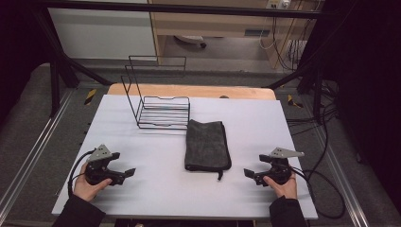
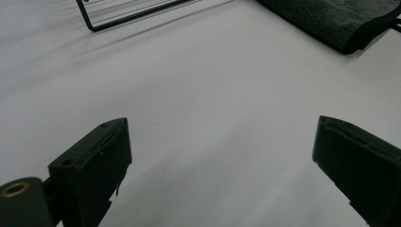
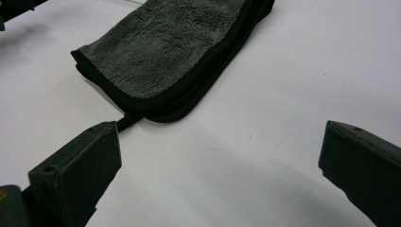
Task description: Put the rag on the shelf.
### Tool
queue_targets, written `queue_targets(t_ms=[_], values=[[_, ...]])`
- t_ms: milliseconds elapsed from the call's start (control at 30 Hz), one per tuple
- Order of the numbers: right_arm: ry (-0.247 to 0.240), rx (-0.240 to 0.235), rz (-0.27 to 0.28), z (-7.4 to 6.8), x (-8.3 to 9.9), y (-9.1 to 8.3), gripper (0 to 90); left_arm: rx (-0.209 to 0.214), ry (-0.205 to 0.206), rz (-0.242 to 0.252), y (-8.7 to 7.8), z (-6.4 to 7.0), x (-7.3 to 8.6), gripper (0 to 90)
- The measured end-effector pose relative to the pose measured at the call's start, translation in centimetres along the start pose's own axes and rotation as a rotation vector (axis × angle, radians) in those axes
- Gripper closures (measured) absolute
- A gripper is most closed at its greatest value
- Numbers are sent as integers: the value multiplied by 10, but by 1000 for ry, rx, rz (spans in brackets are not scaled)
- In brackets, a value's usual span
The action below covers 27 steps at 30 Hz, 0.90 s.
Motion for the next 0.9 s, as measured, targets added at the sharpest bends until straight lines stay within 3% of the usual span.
queue_targets(t_ms=[900], values=[[-1, 10, 1, -2, -1, 0, 7, -28, -17, -9, 6, 7, -6, 71]])
Point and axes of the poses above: each handheld gripper's, and its own axes: y roughly forward along the jaws, x roughly out of its underside, z roughly to its right, the point moved 2 cm from there along y, roughly forward along the jaws, and after that the axes turned 3 degrees about -z, right-handed, at the moved point
